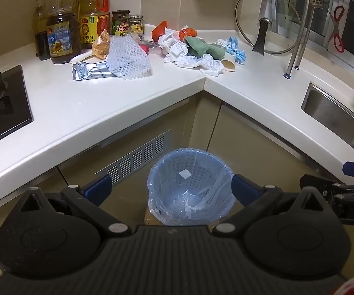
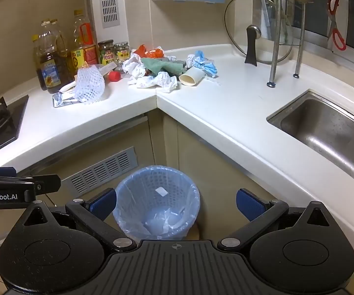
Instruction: Collect trash
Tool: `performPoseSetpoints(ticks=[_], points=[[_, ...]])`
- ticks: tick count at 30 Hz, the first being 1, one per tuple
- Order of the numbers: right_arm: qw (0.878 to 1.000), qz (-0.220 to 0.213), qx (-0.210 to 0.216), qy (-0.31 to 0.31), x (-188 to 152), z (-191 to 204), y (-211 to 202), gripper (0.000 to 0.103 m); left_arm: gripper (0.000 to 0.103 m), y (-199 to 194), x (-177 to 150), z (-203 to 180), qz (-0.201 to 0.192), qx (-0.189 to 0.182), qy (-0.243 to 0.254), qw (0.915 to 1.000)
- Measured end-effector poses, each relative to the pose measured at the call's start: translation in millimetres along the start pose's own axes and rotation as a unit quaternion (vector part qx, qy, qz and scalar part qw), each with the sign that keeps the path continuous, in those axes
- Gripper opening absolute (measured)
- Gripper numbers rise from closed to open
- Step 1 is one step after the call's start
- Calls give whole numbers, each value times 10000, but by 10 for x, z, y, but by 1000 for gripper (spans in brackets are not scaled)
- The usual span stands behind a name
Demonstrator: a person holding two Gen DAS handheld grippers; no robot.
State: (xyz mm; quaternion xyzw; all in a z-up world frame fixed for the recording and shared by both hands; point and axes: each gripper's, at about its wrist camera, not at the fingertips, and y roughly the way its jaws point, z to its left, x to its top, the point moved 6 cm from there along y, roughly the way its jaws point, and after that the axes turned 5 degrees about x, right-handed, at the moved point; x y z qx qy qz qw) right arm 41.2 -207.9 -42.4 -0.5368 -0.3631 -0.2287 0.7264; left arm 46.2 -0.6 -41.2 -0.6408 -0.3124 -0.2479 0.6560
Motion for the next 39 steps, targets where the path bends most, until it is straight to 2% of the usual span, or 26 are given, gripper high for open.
performPoseSetpoints(ticks=[39], points=[[10000,38,-1,39,1,-46,25,103,102,24,-14,-22,-4,-23,6,10000]])
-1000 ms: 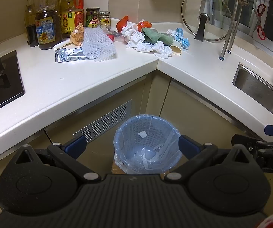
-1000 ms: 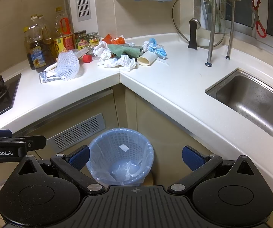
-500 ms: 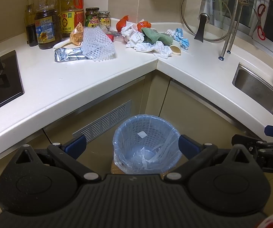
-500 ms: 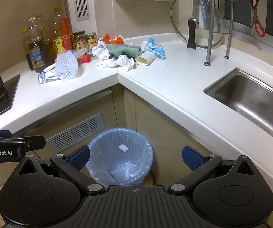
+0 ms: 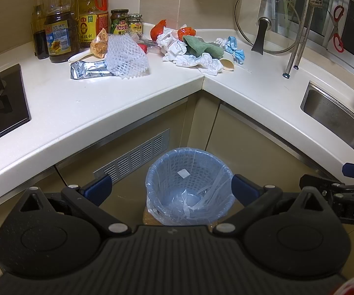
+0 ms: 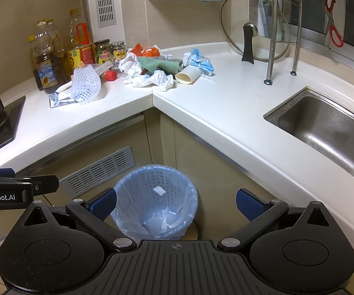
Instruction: Collect trash
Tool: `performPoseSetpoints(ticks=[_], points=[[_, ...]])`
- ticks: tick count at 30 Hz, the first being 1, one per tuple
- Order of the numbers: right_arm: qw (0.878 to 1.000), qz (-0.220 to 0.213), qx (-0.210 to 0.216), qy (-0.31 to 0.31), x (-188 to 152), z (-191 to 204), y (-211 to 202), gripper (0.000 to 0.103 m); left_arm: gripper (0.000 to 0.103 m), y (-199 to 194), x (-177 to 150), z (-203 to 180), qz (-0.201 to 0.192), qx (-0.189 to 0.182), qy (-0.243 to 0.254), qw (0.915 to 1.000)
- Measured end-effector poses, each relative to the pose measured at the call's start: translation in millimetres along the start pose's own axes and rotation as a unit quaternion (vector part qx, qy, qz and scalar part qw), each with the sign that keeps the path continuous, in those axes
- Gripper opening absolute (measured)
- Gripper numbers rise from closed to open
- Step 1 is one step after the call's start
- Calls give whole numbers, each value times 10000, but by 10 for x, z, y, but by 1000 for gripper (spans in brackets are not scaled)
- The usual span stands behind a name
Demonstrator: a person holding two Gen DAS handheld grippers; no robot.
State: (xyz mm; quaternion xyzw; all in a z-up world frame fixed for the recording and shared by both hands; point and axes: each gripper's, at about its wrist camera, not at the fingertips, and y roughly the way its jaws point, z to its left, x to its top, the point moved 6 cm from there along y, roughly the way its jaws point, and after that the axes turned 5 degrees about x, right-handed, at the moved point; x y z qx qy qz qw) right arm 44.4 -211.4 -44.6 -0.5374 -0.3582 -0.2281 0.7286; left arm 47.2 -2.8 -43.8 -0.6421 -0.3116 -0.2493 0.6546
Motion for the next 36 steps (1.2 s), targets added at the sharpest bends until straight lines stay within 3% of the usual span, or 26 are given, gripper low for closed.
performPoseSetpoints(ticks=[36], points=[[10000,8,-2,25,-9,-32,27,103,102,0,-25,4,3,-16,-31,10000]])
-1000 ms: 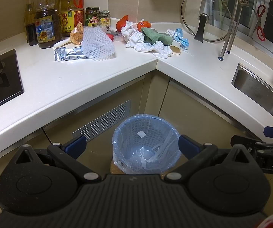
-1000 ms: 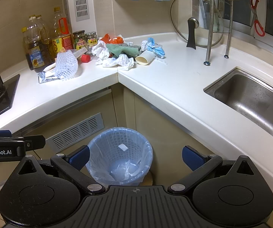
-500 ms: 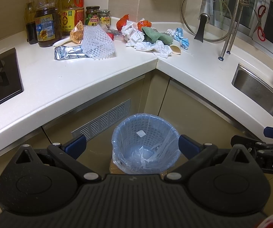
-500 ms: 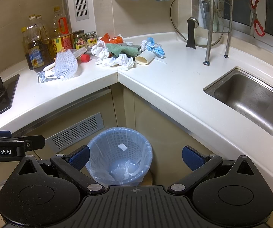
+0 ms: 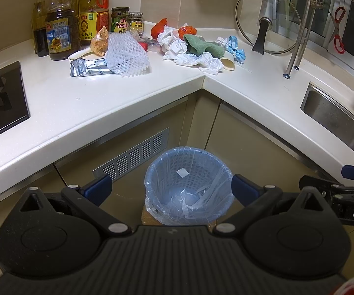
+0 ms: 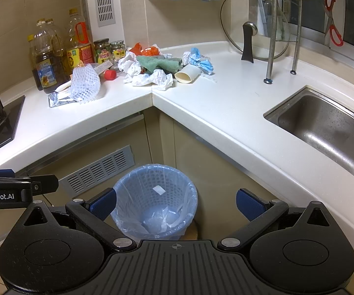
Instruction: Collect trash
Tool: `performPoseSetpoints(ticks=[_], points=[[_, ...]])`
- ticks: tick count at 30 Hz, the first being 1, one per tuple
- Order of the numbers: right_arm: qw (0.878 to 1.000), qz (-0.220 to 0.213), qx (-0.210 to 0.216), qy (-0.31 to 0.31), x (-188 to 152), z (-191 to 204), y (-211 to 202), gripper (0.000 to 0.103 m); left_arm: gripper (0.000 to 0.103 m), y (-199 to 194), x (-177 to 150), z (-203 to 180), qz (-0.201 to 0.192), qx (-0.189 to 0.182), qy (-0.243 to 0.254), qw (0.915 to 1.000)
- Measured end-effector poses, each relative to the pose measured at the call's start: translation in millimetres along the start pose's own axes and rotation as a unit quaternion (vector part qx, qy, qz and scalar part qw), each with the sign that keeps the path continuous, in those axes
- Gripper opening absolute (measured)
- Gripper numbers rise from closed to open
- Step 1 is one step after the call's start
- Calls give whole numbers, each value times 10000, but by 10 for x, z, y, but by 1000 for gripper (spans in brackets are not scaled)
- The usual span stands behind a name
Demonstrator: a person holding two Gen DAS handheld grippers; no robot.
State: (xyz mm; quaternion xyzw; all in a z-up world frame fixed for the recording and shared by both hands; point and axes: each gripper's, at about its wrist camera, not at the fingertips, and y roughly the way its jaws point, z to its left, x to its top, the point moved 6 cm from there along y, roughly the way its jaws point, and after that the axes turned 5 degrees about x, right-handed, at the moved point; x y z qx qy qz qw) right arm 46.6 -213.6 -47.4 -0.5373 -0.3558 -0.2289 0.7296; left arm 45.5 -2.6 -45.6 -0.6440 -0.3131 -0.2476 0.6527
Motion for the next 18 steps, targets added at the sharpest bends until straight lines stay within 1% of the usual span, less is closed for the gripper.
performPoseSetpoints(ticks=[4,8,12,18], points=[[10000,-55,11,52,-4,-54,13,103,102,0,6,11,-17,22,-80,10000],[9996,-263,97,87,61,-84,-30,103,102,-3,46,51,-53,34,-288,9996],[9986,-444,271,31,179,-145,-16,103,102,23,122,113,-35,164,-575,9982],[9961,-497,716,-168,382,-169,153,103,102,50,230,226,-119,417,-1026,9938]])
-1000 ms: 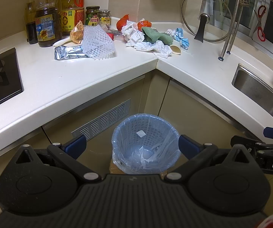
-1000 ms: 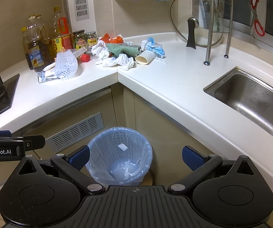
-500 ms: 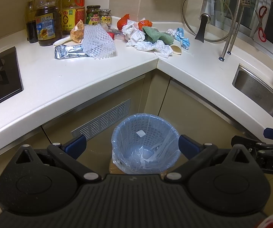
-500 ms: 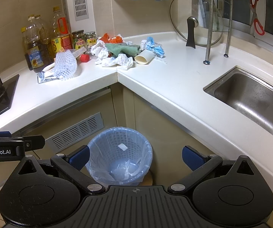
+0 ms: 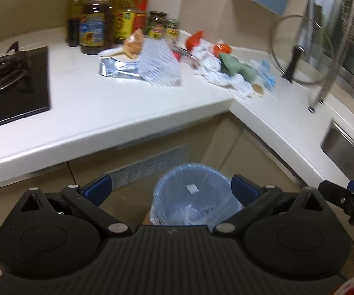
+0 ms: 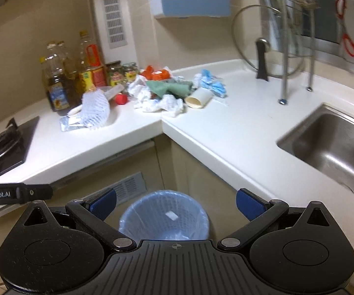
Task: Collect trash
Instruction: 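Grasp the silver foil packet with the left gripper while the right gripper grasps the white bubble-wrap net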
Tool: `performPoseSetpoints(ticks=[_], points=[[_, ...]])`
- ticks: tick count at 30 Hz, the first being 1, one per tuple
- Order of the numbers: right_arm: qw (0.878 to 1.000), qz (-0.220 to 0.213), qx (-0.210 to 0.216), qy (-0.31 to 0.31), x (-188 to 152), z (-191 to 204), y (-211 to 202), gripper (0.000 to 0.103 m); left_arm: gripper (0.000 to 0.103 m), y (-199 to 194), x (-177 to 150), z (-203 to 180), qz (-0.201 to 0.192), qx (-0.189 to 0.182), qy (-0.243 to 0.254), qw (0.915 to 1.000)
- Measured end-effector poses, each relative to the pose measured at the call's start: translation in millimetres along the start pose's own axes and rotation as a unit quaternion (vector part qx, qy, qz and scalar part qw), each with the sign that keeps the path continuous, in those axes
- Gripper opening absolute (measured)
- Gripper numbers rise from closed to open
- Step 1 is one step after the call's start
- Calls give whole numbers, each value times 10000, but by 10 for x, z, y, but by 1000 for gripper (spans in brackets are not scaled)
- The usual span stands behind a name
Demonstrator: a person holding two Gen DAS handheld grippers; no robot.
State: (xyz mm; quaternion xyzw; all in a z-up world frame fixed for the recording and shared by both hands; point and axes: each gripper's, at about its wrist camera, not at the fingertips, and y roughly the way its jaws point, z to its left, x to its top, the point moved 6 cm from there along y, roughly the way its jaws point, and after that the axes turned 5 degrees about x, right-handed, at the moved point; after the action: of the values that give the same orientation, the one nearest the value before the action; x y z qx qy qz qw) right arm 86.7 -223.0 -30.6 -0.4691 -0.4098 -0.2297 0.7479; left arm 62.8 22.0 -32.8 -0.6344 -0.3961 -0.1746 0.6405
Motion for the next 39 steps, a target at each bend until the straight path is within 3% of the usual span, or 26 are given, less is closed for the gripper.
performPoseSetpoints(ticks=[6,15,19,22,25,34,39], points=[[9997,17,246,-24,220,59,345,103,102,145,293,176,-103,117,-167,9997],[9976,-29,560,-395,811,411,1094,102,102,764,961,699,-177,349,-490,9980],[9966,-27,712,-408,1083,633,1534,102,102,1029,1206,907,-53,52,-622,9980],[9953,-20,832,-497,1233,776,1857,102,102,1219,1334,1037,-9,83,-660,9978],[9924,137,1055,-617,1332,892,2181,90,102,1327,1452,1130,-99,192,-693,9974],[9787,586,1663,-1053,1487,1025,3106,72,102,1527,1658,1060,-477,779,-326,9953],[9677,845,2007,-1268,1508,1030,3361,55,102,1563,1647,1049,-216,1086,-631,9918]])
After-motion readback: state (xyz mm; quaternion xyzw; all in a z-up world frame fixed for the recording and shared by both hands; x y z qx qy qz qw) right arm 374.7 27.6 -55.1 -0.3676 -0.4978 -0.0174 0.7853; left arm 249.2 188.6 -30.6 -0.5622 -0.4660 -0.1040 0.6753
